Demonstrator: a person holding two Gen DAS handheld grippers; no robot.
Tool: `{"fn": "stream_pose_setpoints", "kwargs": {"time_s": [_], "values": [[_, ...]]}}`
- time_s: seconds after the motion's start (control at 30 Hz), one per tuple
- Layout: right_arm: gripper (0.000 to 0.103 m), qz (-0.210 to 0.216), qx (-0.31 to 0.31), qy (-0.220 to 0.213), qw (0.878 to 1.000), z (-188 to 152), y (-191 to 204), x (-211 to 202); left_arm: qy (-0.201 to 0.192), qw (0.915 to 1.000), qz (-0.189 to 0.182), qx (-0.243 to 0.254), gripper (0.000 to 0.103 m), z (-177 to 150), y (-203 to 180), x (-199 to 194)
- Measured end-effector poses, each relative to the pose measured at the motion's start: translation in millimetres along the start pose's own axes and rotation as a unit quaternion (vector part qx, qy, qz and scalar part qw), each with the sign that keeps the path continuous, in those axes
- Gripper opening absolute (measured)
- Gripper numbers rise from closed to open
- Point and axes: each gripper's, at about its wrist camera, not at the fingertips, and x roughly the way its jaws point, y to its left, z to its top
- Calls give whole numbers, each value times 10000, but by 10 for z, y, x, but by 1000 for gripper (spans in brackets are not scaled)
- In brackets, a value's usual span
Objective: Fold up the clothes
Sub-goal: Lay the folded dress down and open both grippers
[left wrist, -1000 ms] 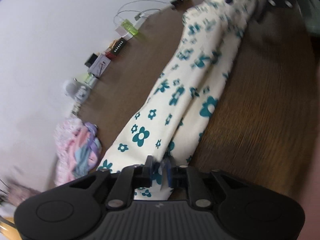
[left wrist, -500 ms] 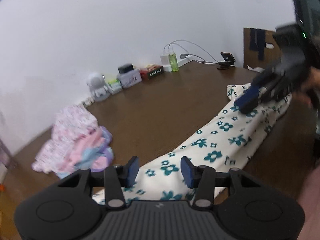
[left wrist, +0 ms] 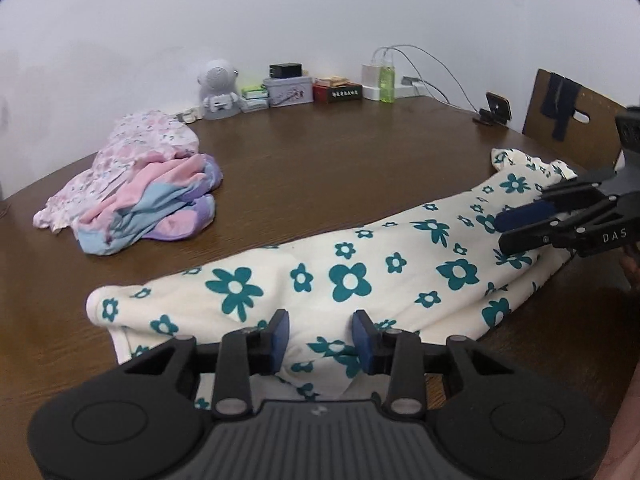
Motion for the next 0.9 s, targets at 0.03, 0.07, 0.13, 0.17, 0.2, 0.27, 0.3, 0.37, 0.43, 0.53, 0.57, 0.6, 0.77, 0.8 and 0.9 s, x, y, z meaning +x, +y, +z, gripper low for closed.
{"fn": "stream_pose_setpoints", "kwargs": {"time_s": [0.03,0.07,0.13,0.17,0.2,0.27,0.3,0.37,0.43,0.53,0.57,0.6,0.77,0.8,0.9], "values": [[36,-46,-18,-13,10000,-10,-4,-23,-7,10000,33,11,34,-2,-11,-4],[36,-115,-34,-22,9999,-20,-15,-56,-12,10000,55,19,34,-3,-18,-6],[35,-183,-34,-62,9998,-45,-57,-139,-13,10000,63,10,34,-3,-15,-8],[34,-182,-3,-107,9998,-64,-83,-194,-13,10000,66,-3,34,-7,-13,-10],[35,-325,4,-143,9994,-80,-102,-250,-14,10000,76,-19,34,-10,-14,-11],[42,-671,5,-212,9975,-112,-137,-361,-15,9999,104,-45,34,-14,-20,-9],[42,-738,93,-203,9970,-144,-193,-413,-17,9999,119,-58,34,-17,-24,-9],[41,-827,306,-166,9960,-215,-321,-514,-18,9999,145,-73,34,-19,-35,-10],[36,-733,517,-249,9957,-286,-399,-583,2,9998,172,-79,34,-10,-44,-7],[37,-652,620,-352,9953,-306,-419,-620,63,9997,234,-61,34,15,-65,1],[38,-615,652,-382,9952,-302,-421,-629,97,9996,257,-53,34,30,-71,2],[42,-494,784,-482,9945,-284,-449,-687,142,9995,286,-34,35,54,-81,-2],[53,-612,1175,-977,9864,-129,-736,-1182,-61,9987,359,363,40,277,-267,-90],[55,-721,1211,-947,9855,-82,-849,-1253,-157,9985,249,453,40,351,-332,-90],[55,-977,1327,-729,9836,49,-1220,-1353,-396,9956,-210,824,42,576,-598,-19]]}}
